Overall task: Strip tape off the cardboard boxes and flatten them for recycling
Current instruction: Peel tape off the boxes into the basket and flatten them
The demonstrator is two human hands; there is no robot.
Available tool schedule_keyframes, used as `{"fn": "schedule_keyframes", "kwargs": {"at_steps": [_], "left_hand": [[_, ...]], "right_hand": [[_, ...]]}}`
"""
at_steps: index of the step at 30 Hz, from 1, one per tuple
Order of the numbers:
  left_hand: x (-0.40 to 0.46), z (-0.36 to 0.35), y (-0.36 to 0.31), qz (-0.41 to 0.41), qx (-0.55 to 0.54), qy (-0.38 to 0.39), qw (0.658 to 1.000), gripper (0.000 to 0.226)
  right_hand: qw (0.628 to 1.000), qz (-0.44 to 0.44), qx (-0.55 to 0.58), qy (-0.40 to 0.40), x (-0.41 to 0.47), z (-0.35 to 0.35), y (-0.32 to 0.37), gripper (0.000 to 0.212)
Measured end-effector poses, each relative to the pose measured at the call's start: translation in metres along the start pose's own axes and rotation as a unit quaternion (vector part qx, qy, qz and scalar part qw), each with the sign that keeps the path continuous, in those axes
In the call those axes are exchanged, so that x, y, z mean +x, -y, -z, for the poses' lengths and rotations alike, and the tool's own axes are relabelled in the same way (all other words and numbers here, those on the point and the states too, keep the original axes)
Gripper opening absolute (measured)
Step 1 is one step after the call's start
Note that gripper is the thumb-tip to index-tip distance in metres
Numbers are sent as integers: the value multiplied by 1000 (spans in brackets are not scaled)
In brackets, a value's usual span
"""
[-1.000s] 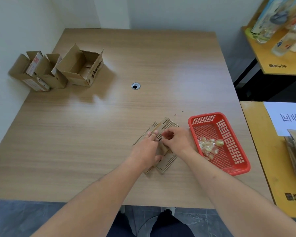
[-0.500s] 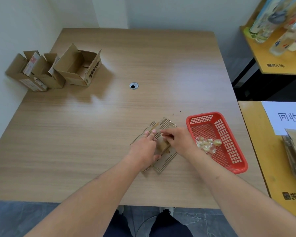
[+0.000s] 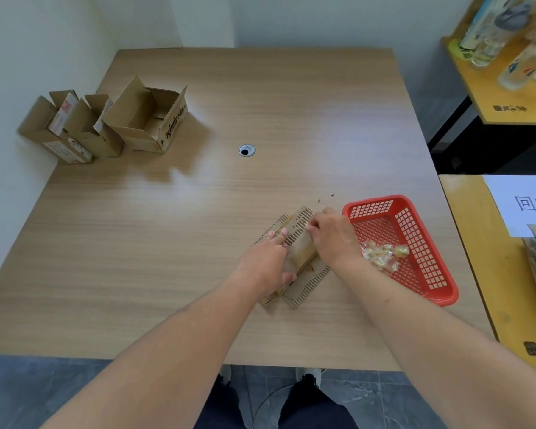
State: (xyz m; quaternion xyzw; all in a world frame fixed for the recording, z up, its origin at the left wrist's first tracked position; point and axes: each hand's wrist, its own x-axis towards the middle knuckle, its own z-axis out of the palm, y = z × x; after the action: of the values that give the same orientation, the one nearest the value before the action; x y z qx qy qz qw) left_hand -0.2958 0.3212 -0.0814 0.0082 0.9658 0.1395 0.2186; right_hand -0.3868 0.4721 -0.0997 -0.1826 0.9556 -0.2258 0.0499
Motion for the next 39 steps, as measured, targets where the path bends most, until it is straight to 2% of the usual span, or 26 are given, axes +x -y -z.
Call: {"fn": "schedule_keyframes", "kwargs": {"at_steps": [5,12,17,19,22,24,28,31,35,39], "left_hand": [[-1,-2,-2,-2,4,-2,1000,82],[-4,-1,2,-6,-8,3,1000,80],[-1,8,15,-12,27,37,999,69],[4,13,17,-5,52,30,998,63],[12,16,13,16,68,-5,998,66],[14,13,5,35,30,-27,999,71],[20,3,-15,59,-17,-11,998,64],[22,-2,-15,64,-21,-6,998,62],[21,-5,-8,55,-16,-3,998,63],[22,-8,-11,56,-18,-9,998,61]], "right_hand": [[995,-83,12,-60,6,3,-3,15],[994,-66,22,-81,8,-6,-8,12],[997,56,57,-23,3,-14,-11,7],[992,77,98,10,1,-19,-13,8],[985,32,164,38,5,-17,-13,7],[984,-16,173,24,9,-15,-14,11],[991,-38,124,17,11,-10,-6,21],[987,-84,132,24,12,-2,-4,25],[969,-161,186,-24,16,7,-9,18],[965,-177,178,-75,17,9,-17,27]]}}
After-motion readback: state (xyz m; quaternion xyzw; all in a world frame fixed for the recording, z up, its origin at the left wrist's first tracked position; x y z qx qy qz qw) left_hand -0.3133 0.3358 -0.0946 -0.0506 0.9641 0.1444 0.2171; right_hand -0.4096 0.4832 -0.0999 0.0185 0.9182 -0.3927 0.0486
